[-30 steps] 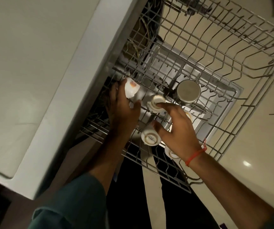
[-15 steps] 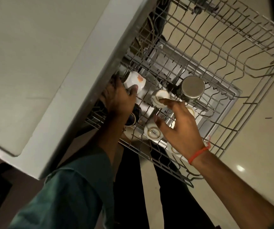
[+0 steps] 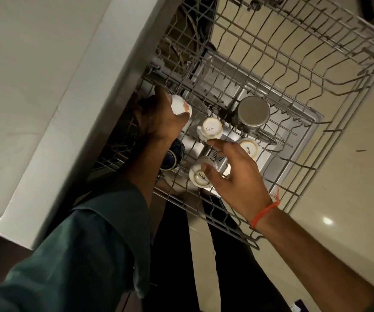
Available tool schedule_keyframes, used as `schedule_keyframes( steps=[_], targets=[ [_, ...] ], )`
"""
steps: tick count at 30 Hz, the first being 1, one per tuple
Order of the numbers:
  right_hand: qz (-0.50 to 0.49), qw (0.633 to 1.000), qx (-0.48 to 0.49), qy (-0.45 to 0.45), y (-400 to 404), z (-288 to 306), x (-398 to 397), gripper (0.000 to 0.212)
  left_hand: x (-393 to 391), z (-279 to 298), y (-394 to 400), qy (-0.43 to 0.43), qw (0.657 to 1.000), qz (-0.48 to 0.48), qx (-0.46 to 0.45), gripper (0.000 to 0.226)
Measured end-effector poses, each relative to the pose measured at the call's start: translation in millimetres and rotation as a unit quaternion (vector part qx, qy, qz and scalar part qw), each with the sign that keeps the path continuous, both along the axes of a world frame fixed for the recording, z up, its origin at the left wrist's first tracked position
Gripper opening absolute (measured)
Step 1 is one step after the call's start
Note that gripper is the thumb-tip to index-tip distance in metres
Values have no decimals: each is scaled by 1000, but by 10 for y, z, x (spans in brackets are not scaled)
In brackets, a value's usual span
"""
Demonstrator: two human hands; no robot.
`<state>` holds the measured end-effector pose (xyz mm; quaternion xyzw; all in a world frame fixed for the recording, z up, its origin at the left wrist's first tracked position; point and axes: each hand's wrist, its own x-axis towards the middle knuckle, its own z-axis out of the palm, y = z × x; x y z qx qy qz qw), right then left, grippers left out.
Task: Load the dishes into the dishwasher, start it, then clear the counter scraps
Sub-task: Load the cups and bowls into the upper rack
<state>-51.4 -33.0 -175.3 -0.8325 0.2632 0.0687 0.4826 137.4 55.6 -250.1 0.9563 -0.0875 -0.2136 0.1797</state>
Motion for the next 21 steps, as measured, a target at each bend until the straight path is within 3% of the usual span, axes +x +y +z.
schedule_keyframes(
  steps=[9, 15, 21],
  targets=[
    [4, 1000, -8, -7, 21, -14, 35, 48, -113, -127, 33, -87, 996, -26, 6, 76],
    [6, 1000, -17, -14, -16, -11, 34, 48, -86, -126, 27, -43, 994, -78, 70, 101],
    [16, 1000, -18, -5, 5, -23, -25, 48, -148, -16, 83, -19, 998, -54, 21, 103]
  ],
)
